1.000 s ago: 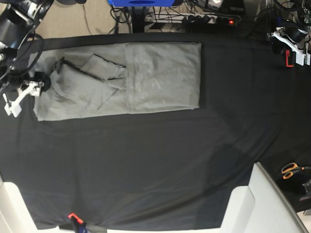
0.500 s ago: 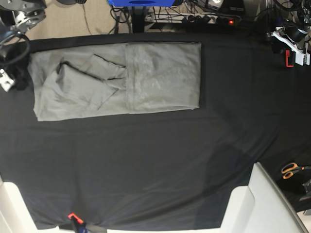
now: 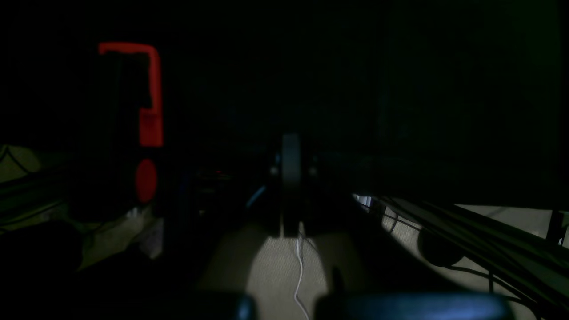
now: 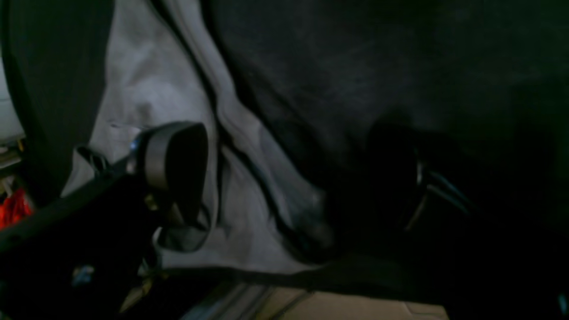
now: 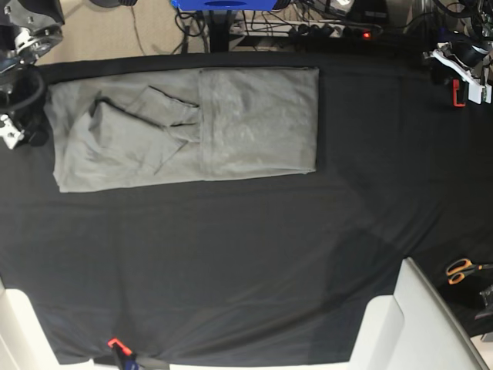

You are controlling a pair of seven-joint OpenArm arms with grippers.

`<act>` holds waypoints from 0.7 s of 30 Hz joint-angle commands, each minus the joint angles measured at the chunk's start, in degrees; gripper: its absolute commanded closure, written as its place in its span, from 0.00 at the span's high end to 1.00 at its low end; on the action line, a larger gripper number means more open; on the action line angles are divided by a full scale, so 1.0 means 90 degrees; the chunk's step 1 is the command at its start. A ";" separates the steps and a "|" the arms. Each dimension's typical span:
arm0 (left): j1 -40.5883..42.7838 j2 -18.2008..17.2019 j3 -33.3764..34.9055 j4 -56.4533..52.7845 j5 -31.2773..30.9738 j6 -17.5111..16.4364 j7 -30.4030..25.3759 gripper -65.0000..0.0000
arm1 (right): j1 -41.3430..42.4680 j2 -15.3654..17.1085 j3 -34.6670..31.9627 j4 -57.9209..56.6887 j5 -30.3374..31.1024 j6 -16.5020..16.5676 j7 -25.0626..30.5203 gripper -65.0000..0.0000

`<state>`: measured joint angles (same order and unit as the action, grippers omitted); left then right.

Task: Fold the T-shirt properly
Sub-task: 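Lower the right gripper to the strip's other end and pinch it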

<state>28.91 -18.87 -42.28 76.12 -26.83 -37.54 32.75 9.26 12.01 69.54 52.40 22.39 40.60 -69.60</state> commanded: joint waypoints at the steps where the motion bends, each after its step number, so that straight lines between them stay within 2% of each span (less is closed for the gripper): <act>1: 0.0046 -0.0106 -0.0044 0.0075 -0.0071 -0.0005 -0.0098 0.00 | -0.0018 -0.0187 -0.0210 -0.0054 -0.0383 -0.0067 -0.0476 0.81; 9: 0.0046 -0.0057 -0.0044 0.0075 -0.0071 0.0005 -0.0098 0.00 | -0.0037 -0.0314 -0.1099 0.0190 0.0379 -0.0067 -0.0457 0.81; 15: -0.0042 0.0031 0.0004 0.0065 -0.0071 0.0015 -0.0089 0.00 | 0.0119 -0.0480 -0.1284 0.0170 0.0369 -0.0067 -0.0496 0.81; 21: -0.0042 0.0021 0.0522 0.0075 -0.0071 0.0025 -0.0089 0.00 | 0.0207 -0.0617 -0.1294 0.0190 0.0340 -0.0067 -0.0750 0.81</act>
<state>28.18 -17.47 -36.99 76.01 -27.03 -37.39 32.75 11.20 7.07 58.24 54.37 28.16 40.36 -73.76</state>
